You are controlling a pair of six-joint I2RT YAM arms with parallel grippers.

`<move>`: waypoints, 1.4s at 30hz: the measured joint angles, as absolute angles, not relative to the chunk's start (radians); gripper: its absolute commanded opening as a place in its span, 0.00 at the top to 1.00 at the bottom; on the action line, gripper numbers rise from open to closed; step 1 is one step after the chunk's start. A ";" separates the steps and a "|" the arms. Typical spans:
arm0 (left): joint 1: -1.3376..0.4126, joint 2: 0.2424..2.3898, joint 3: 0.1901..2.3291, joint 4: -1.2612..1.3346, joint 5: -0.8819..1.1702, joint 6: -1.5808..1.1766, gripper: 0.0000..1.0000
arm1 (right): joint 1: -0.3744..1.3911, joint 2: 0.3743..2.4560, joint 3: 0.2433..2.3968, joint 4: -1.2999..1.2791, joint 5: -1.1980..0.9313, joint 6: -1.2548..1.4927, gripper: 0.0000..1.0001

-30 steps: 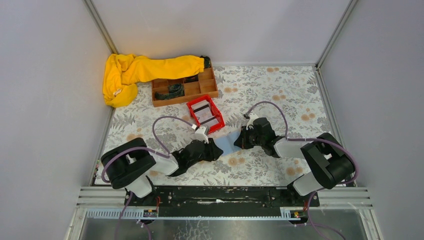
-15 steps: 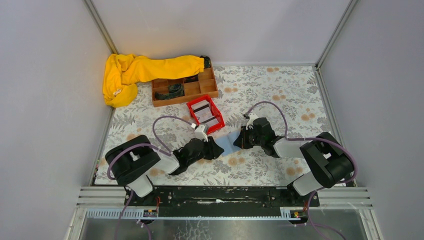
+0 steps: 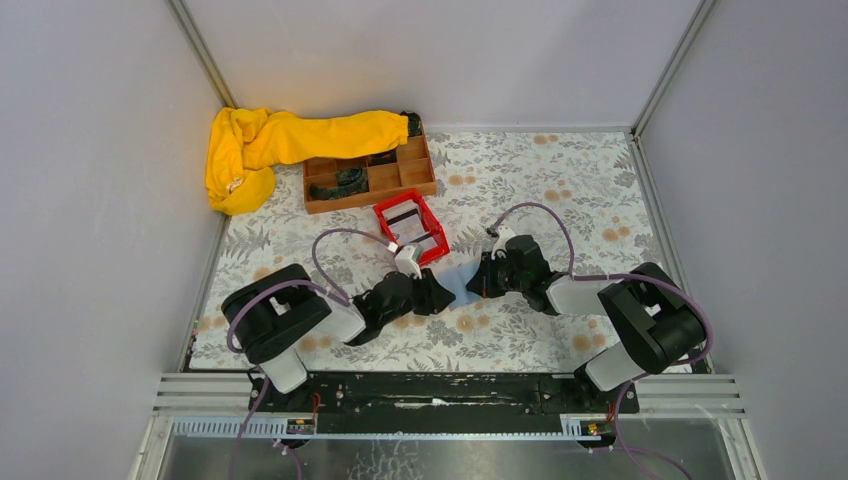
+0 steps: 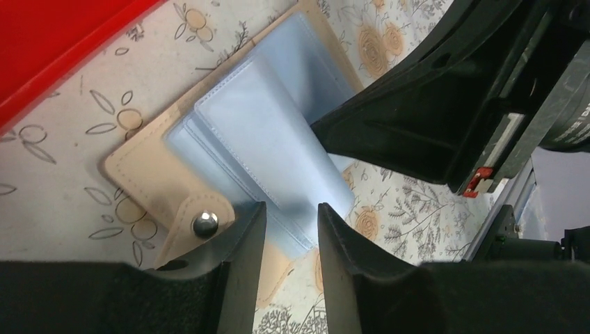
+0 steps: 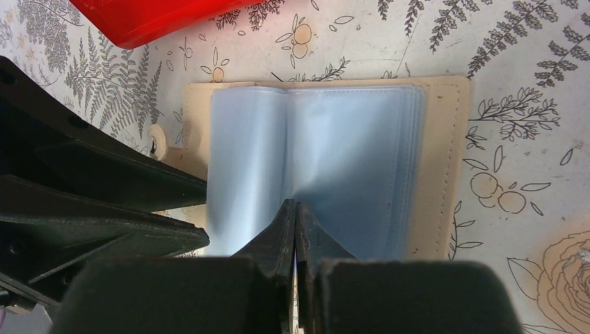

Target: Take the credit cards out of the card holder

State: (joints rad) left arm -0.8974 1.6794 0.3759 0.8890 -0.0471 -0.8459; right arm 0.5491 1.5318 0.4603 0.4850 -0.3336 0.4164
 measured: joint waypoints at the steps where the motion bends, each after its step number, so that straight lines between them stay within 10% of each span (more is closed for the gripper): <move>1: -0.896 1.683 0.382 0.889 -0.046 -0.846 0.59 | 0.549 1.532 0.460 0.485 -0.334 0.416 1.00; 21: -0.875 1.677 0.424 0.925 -0.008 -0.820 0.57 | 0.549 1.461 0.444 0.432 -0.321 0.419 1.00; 23: -0.874 1.621 0.416 0.910 -0.020 -0.799 0.43 | 0.549 1.417 0.444 0.406 -0.306 0.419 0.94; 25: -0.875 1.567 0.415 0.878 -0.045 -0.768 0.02 | 0.549 1.362 0.443 0.382 -0.284 0.419 0.74; 29: -0.894 1.460 0.429 0.762 -0.120 -0.664 0.00 | 0.551 1.235 0.428 0.370 -0.152 0.430 0.34; 33: -0.909 1.342 0.430 0.671 -0.187 -0.595 0.00 | 0.551 1.134 0.395 0.346 -0.009 0.444 0.28; 36: -0.910 1.235 0.429 0.616 -0.242 -0.580 0.00 | 0.551 1.098 0.382 0.326 0.052 0.443 0.39; 42: -0.871 1.040 0.447 0.405 -0.382 -0.591 0.00 | 0.551 1.141 0.414 0.298 0.050 0.436 0.99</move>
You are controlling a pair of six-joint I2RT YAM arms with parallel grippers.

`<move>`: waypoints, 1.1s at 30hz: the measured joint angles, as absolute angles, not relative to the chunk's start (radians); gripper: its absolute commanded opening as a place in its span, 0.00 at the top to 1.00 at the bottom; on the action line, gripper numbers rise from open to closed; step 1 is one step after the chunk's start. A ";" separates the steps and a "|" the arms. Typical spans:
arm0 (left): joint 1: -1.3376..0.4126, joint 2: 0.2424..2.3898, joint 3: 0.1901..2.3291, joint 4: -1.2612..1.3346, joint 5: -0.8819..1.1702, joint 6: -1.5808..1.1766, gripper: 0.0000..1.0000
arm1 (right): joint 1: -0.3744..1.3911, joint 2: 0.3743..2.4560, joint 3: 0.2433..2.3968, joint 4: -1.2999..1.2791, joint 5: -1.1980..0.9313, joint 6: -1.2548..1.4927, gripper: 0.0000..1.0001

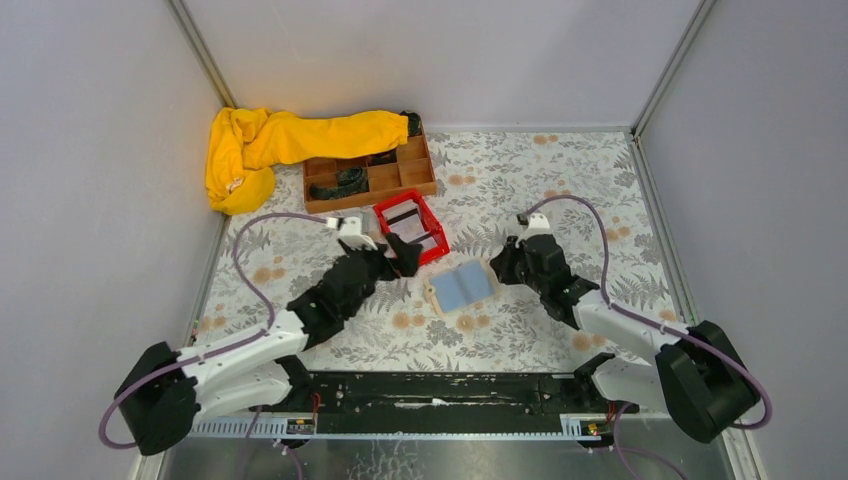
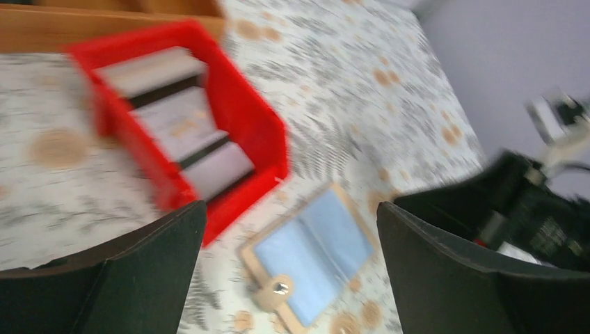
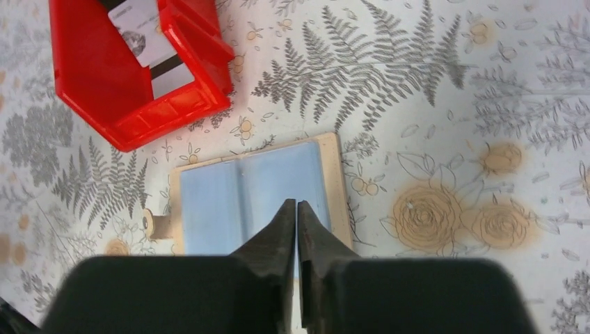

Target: Take the credit cards out of the card holder

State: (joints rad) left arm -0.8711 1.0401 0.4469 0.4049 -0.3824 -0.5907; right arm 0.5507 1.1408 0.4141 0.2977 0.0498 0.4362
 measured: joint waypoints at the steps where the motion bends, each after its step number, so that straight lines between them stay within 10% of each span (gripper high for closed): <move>1: -0.848 1.010 0.447 0.363 -0.403 -0.602 0.00 | 0.551 1.156 0.429 0.296 0.035 0.437 1.00; 11: -0.613 0.662 0.390 0.059 -0.540 -0.708 0.00 | 0.551 1.448 0.698 0.288 -0.002 0.418 0.99; 33: -0.600 0.697 0.397 -0.130 -0.516 -0.750 0.00 | 0.670 1.910 1.073 0.263 -0.070 0.415 0.96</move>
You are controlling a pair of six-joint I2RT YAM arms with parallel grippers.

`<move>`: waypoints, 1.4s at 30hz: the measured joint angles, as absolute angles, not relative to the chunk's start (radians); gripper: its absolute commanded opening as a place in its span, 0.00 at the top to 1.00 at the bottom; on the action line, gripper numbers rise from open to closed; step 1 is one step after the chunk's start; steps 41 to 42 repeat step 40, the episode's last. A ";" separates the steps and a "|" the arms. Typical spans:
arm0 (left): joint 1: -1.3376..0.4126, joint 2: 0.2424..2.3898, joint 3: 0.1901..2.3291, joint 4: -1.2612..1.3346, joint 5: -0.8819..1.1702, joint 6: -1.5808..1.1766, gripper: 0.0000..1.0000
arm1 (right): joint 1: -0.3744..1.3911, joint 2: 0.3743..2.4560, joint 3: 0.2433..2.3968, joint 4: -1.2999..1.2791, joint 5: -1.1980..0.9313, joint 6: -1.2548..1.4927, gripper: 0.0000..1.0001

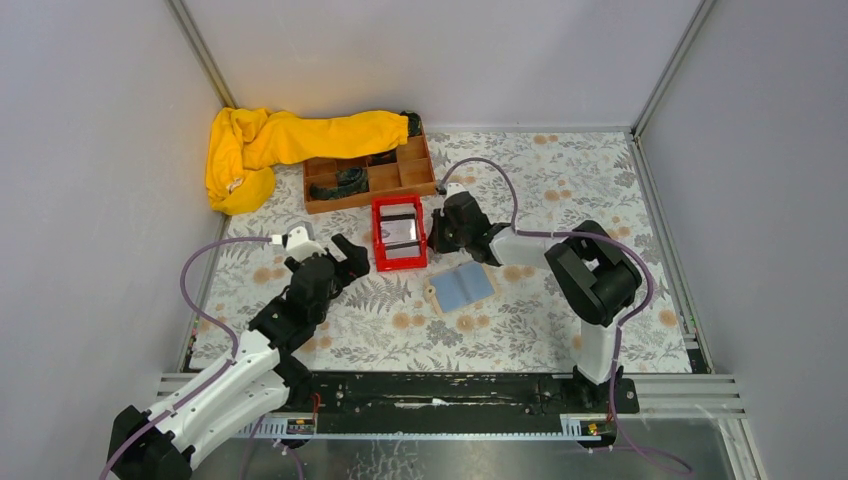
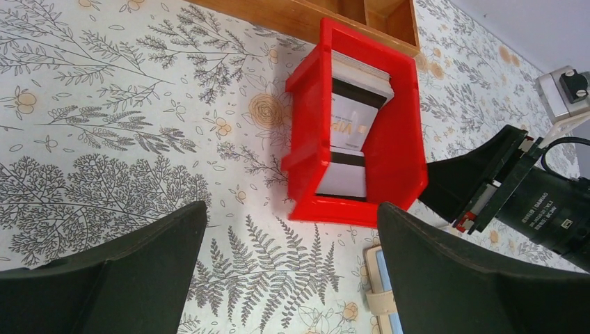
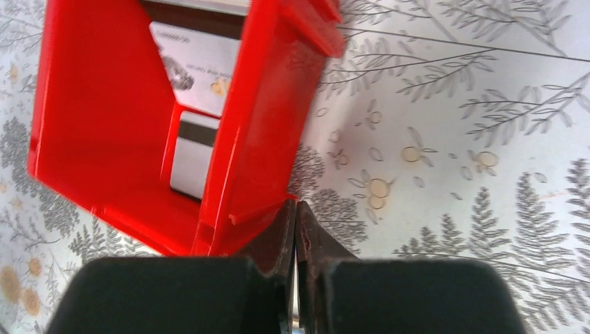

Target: Take the credit cards out of the card holder

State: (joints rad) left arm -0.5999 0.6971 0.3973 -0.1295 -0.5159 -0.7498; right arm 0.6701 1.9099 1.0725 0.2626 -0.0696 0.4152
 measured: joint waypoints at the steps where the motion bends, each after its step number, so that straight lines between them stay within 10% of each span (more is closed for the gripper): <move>1: -0.600 0.697 0.397 -0.130 -0.512 -0.751 0.00 | 0.680 1.911 1.075 0.263 -0.071 0.416 0.96; 11: -0.599 0.683 0.397 -0.128 -0.494 -0.751 0.00 | 0.683 1.840 0.996 0.260 -0.051 0.419 0.86; 15: -0.599 0.690 0.397 -0.115 -0.467 -0.750 0.00 | 0.640 1.688 0.888 0.252 -0.007 0.404 0.42; 18: -0.599 0.708 0.397 -0.099 -0.441 -0.749 0.00 | 0.614 1.531 0.789 0.255 0.045 0.384 0.31; 42: -0.599 0.741 0.409 -0.063 -0.368 -0.735 0.00 | 0.606 1.385 0.574 0.290 0.156 0.344 0.28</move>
